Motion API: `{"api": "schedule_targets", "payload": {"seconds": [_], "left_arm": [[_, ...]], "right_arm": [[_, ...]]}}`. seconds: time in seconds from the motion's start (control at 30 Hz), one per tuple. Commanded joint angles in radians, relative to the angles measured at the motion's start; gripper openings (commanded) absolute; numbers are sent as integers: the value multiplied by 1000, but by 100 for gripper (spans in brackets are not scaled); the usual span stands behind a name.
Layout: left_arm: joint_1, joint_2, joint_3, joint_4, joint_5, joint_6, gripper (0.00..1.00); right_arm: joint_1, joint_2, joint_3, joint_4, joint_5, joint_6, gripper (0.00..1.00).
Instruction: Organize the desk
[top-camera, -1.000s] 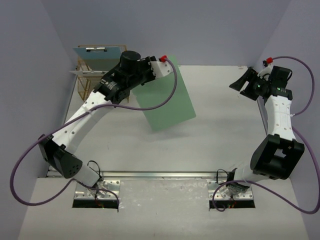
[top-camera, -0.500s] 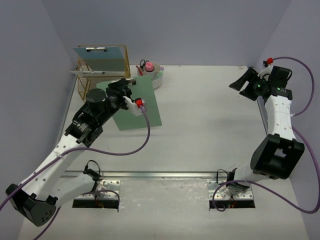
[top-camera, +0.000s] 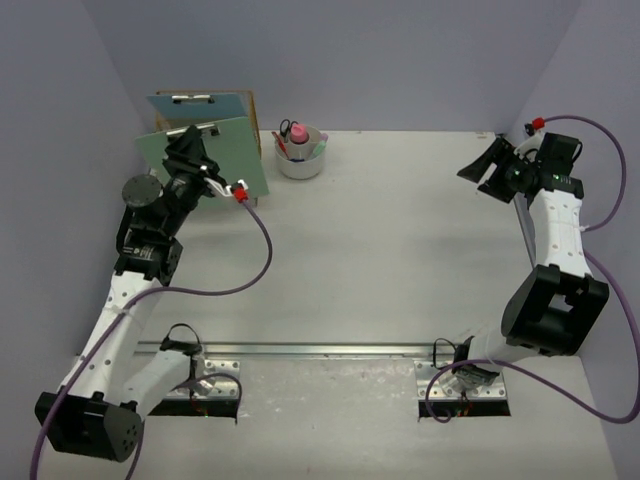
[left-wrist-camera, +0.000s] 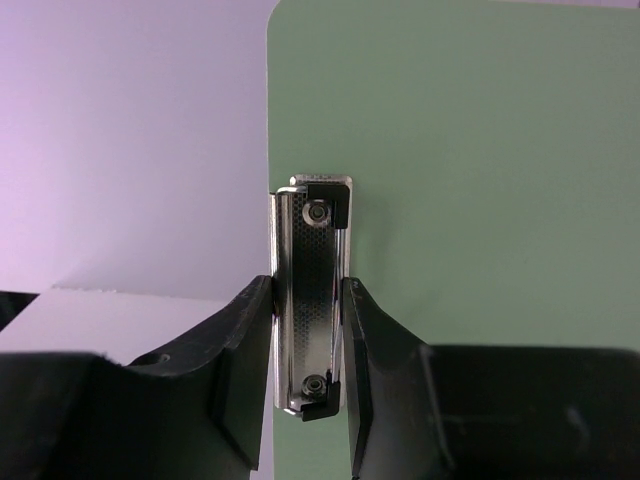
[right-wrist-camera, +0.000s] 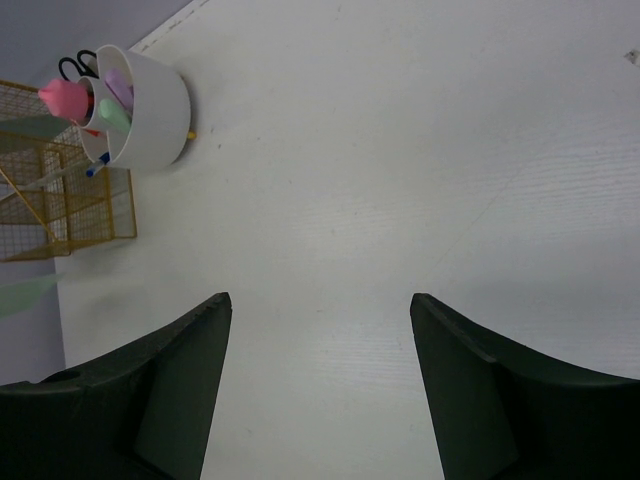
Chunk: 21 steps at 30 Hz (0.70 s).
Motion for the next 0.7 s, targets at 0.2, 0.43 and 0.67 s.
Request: {"api": "schedule_targets", "payload": {"seconds": [0.2,0.43,0.67], "left_arm": [[241,140,87,287,373,49,0],[303,233,82,439,463,84,0],[321,294,76,523,478,81,0]], "right_arm": [[-4,5,26,17,-1,-7,73],[-4,8,19,14,5,-14,73],[-4,18,21,11,0,-4,73]]}}
